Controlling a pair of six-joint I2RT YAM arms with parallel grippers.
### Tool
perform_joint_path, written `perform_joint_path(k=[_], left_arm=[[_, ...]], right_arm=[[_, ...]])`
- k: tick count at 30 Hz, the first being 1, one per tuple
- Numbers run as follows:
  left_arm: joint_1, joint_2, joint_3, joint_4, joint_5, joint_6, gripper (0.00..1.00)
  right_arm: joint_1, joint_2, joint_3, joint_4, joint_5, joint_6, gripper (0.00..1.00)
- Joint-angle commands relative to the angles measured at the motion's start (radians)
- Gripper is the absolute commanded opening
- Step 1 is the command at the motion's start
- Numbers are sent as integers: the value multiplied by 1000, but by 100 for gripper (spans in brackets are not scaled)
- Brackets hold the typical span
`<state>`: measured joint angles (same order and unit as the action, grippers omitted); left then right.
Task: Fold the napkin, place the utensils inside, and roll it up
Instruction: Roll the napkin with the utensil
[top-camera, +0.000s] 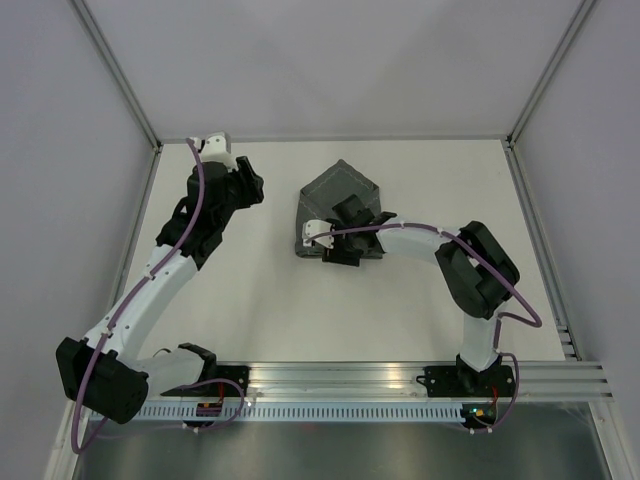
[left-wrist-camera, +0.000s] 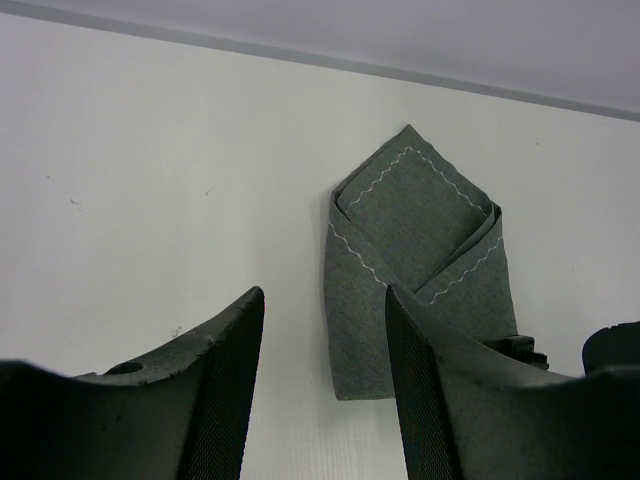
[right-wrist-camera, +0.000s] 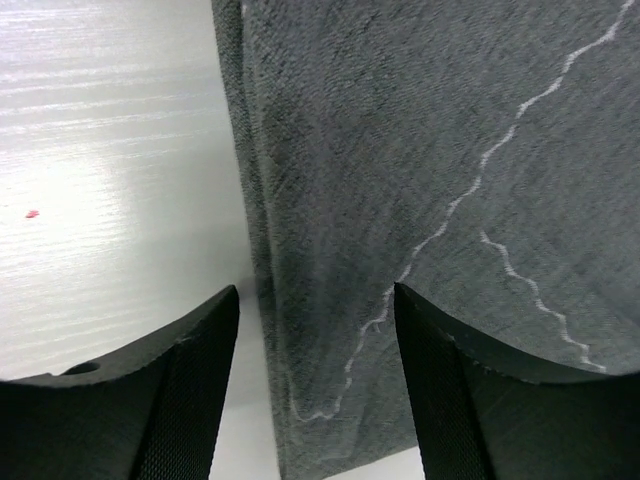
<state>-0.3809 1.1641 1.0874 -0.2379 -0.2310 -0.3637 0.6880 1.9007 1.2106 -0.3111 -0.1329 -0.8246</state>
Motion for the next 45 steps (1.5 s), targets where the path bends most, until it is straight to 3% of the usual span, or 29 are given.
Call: perform_joint_path(k=[1,13,25,38,45], left_arm=[[7,-14,23,2,24,52,57],[7,0,-41,40,114,48,57],[-19,-76,-113,74,119,45,54],[-223,-222,-268,103,-64,97,52],[-393,-224,-397,218,-119,172,51]], right_arm=[[-1,34,26,6,-7,-48,69],[-18,93,52,-106,-31,-94,52],[-44,172,141,-314,-146,-107,23],[-130,208,233,-565,-352,-140,18],[-166,264,288,-683,-425,-179,18]])
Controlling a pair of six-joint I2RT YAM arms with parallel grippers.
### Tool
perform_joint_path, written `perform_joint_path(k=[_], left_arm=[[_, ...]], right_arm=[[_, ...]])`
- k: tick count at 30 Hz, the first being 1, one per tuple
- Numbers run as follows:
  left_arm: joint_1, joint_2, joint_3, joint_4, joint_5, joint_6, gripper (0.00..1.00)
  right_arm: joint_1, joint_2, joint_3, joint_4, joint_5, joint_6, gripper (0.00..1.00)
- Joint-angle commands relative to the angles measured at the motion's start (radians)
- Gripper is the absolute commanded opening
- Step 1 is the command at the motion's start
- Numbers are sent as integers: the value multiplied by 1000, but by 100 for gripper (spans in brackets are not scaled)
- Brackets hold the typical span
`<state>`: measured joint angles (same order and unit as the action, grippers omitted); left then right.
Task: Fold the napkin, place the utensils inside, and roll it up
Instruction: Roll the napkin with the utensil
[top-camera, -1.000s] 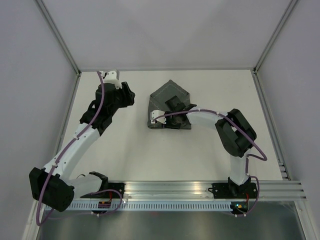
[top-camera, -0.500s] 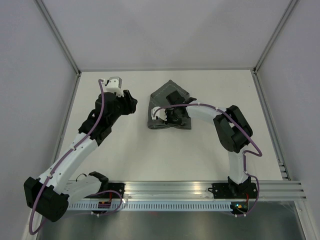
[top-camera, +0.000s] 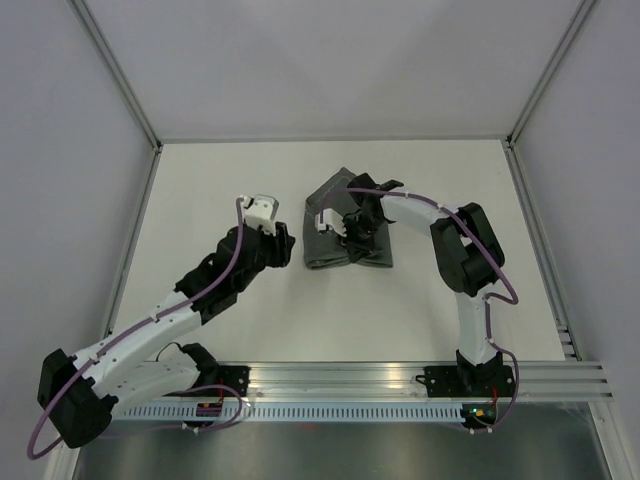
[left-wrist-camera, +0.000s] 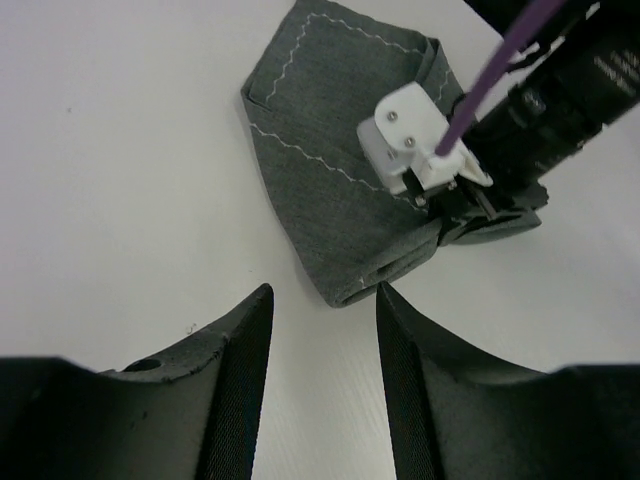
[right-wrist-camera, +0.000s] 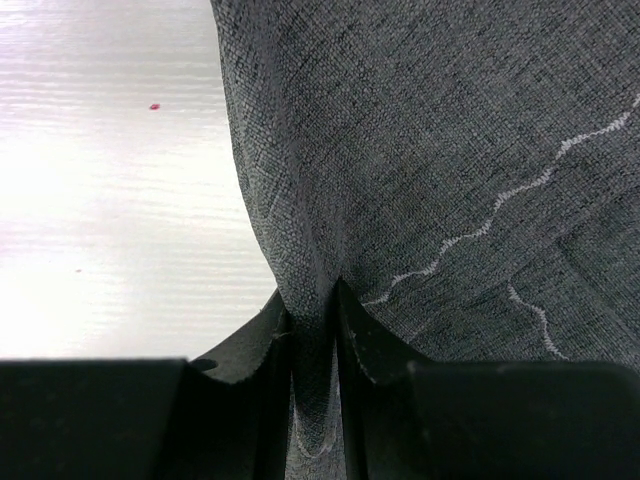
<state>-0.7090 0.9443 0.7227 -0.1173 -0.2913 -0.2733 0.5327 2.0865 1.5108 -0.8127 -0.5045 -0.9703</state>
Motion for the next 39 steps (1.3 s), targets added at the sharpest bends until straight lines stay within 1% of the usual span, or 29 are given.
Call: perform_joint_path(k=[1,5,6,7,8,9,10,12,16,19,23,28,34,39], left_arm=[[-84,13,-48,111,-69,97,51],[-177,86,-68,198,-103,215,54],[-216,103,-69,214,-106,238,55],[-234,126,-69,226,-103,262,57],[-256,167,-68,252,-100,323,58],[-298,195,-63,264,-101,351,58],[-317,217,-60,278,-106,399,61],[-345,299,-43,292,-100,427,62],[-363,425,0,317,-88,503,65],[-365,482,-11,402,-91,537,69],[-365,565,1,490,-114,621,70],[-371,677,46,556,-117,707,70],[-372,789,89,611,-126,810,71],[-369,890,138,627,-123,853,71]], right_arm=[[-14,83,-9,-193,-58,-36,18],[-34,110,11,-217,-74,-42,18],[-39,121,14,-220,-75,-42,18],[-43,127,17,-226,-77,-42,18],[-46,133,23,-229,-78,-44,18],[-48,144,26,-230,-77,-44,18],[-51,147,31,-236,-78,-44,18],[-56,155,34,-237,-78,-45,17],[-62,165,48,-246,-77,-47,17],[-68,178,55,-258,-80,-50,17],[-69,191,61,-264,-72,-54,17],[-79,210,75,-278,-66,-57,17],[-85,222,95,-298,-68,-64,17],[-86,228,106,-309,-63,-65,16]])
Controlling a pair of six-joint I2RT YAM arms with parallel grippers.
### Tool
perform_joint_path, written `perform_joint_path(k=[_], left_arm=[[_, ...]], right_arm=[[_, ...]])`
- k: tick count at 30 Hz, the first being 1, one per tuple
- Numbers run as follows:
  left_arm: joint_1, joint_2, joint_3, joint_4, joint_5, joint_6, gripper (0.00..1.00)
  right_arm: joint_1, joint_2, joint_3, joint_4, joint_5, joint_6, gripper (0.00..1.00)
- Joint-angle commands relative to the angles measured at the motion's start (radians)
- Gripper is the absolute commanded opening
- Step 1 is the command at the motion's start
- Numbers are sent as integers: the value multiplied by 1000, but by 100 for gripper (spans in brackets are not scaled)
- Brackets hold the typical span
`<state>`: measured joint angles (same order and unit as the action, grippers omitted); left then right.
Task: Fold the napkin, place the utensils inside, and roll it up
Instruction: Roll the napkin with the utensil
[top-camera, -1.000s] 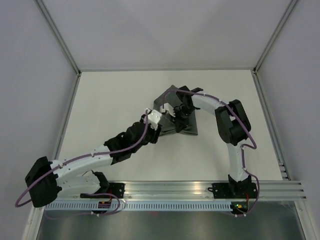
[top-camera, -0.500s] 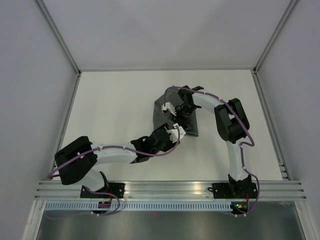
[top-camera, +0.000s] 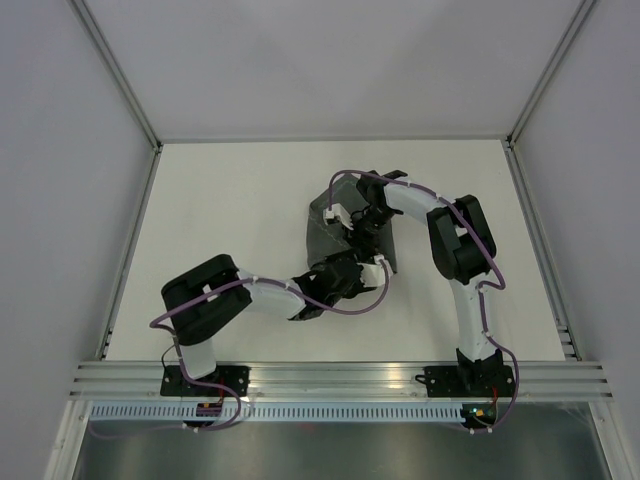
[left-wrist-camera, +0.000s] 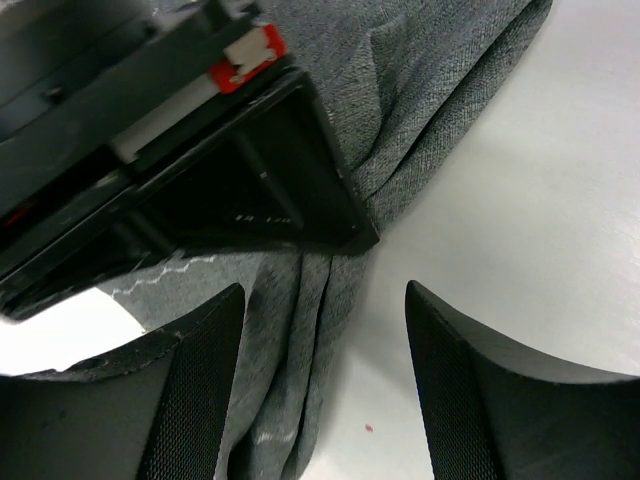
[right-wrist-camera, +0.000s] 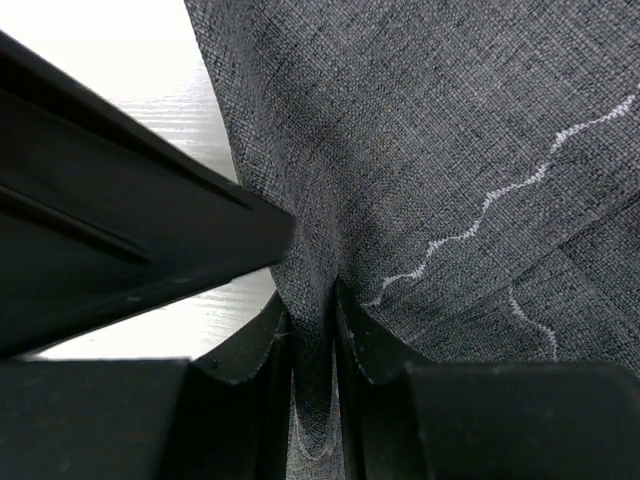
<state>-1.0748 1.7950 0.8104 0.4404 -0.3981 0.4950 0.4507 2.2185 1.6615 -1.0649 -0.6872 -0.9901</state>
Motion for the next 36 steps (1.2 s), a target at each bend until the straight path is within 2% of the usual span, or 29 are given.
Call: perform_joint_path(k=[1,7,10,11,15,20,22,24,29,31,36], left_arm=[[-2,50,56,70,-16,97,71],[19,89,75,20,21,88,69],[24,107,76,-5,44,83,62],[26,112,78,-15,54,79,59],[27,138,90,-65,91,51,33],[30,152,104,-121,125,20,17],[32,153,111,-138,142,7,5],[38,150,119,-164,174,-4,2],[62,139,147,-242,255,-38,2],[73,126,145,-265,304,-64,2],[98,118,168,-313,387,-90,2]], right_arm=[[-4,96,-43,-58,120,-47,16],[-10,101,-29,-69,121,-48,16],[-9,105,-25,-73,120,-50,16],[-9,110,-22,-75,120,-50,16],[-9,118,-9,-84,120,-50,16],[-9,122,6,-95,115,-50,16],[-9,121,3,-95,115,-50,16],[-10,112,-3,-95,109,-48,17],[-14,70,-22,-98,81,-42,31],[-23,43,-34,-89,63,-27,43],[-53,-9,-34,-109,6,-4,59]])
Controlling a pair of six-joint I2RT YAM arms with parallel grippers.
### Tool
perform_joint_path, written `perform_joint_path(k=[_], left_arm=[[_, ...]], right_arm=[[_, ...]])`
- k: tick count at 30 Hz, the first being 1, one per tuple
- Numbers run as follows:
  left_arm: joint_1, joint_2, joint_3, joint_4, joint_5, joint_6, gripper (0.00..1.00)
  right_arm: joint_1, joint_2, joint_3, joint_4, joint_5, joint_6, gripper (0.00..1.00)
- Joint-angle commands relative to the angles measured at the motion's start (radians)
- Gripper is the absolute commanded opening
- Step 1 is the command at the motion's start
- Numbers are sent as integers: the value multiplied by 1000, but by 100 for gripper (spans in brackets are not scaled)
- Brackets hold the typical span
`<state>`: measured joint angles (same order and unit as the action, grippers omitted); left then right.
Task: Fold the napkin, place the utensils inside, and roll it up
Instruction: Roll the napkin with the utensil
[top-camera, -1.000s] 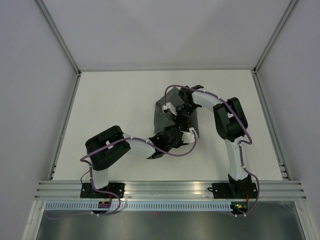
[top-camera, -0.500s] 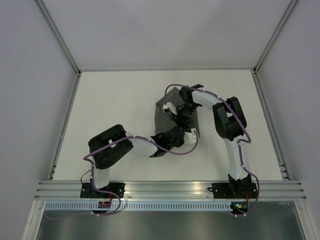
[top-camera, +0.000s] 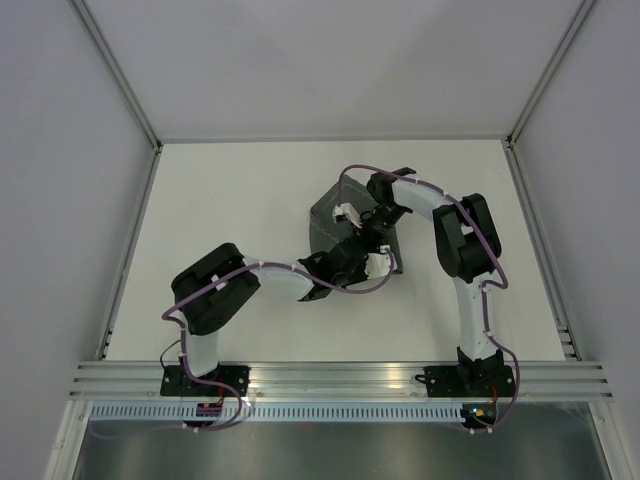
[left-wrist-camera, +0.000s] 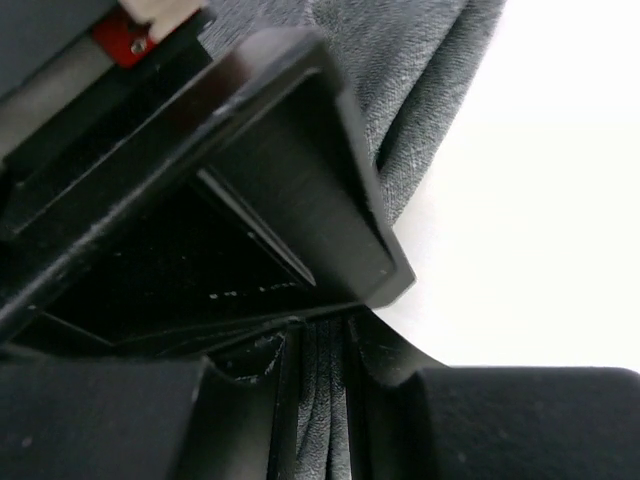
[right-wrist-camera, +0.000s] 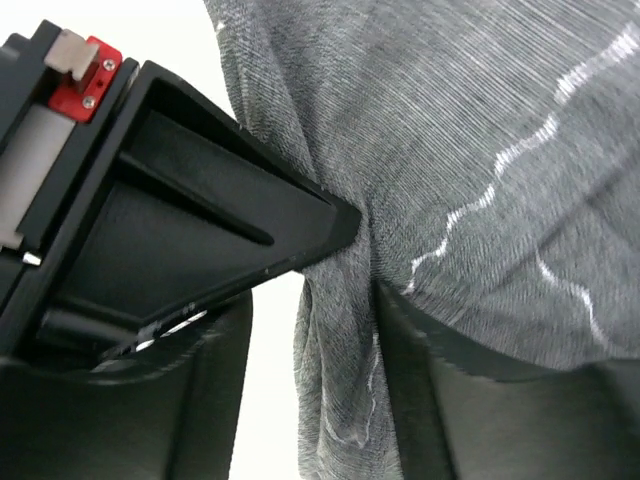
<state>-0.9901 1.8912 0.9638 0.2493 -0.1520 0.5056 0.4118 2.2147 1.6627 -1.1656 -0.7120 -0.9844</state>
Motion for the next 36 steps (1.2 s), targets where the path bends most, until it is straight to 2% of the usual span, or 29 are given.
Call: perform_joint_path(k=[1,13,19,25,29,36], left_arm=[[16,23,18,-137,147,-104,2],[74,11,23,-160,327,-154,2],[123,11,24,-166,423,-187,2],[195,6,27,-165,561,-220,2],[252,32,45,-174,690,-246,2],[367,149,151,-235,954,-328,2]], right_arm=[[-24,-27,-37,-9,17,4,61],[-82,-167,-92,59,-37,118,71],[-134,-259,-145,187,-41,207,72],[-192,-386,-268,360,-34,240,72],[-215,-496,-426,500,0,243,72],[-217,-731,-655,670,36,147,73]])
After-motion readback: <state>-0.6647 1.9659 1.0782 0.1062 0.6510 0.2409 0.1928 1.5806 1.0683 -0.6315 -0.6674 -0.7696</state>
